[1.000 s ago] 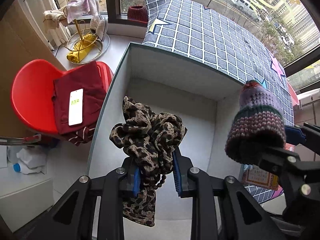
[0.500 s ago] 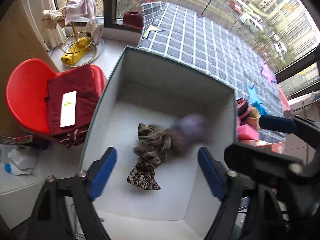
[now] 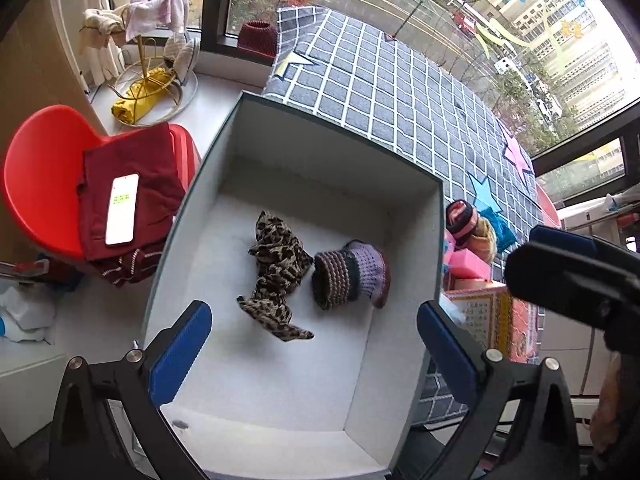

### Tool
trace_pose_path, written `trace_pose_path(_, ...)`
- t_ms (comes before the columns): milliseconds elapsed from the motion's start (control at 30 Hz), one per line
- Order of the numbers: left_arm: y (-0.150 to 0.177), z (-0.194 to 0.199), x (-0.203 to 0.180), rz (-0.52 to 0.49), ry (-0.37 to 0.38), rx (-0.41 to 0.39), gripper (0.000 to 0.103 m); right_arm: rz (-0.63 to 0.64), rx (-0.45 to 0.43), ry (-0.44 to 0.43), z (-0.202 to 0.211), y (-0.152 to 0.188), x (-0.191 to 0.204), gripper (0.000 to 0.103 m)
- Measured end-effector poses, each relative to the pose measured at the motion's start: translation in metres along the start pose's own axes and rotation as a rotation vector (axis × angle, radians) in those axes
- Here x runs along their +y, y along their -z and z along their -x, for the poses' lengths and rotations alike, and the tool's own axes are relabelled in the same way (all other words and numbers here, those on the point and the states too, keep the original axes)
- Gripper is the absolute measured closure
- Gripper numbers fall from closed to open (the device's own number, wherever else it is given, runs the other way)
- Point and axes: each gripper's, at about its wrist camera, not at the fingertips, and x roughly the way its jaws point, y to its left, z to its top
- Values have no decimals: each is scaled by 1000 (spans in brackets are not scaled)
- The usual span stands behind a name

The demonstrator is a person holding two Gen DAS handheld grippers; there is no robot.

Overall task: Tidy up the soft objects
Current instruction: 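Open both tools to drop the scrunchie and knit hat into the box, then reach back to the pile, left tool toward the pink sock, right toward the blue cloth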

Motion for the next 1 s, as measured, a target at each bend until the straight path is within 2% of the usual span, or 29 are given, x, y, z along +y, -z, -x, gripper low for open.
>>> trace_pose_path(200, 5, 12, -11, -23, -11, 22, 0, -39, -20, -4, 17, 6, -10, 0)
trace_pose_path(367, 3, 22, -30, -95, -17, 42, 0, -104, -60, -11, 42, 17, -30, 0)
trace_pose_path(567, -8, 27, -63, -185, -21, 54, 0, -244, -100, 35, 68, 37, -82, 0)
trace_pose_path(800, -25, 13, -110, -280, -62, 73, 0, -450, -84, 69, 71, 71, -158, 0)
trace_pose_path(900, -33, 10, -123, -262, -69, 71, 0, -459, -62, 85, 65, 73, -181, 0)
trace_pose_path(1000, -39, 10, -130, -240, -91, 78, 0, -407, -39, 107, 52, 56, -194, 0)
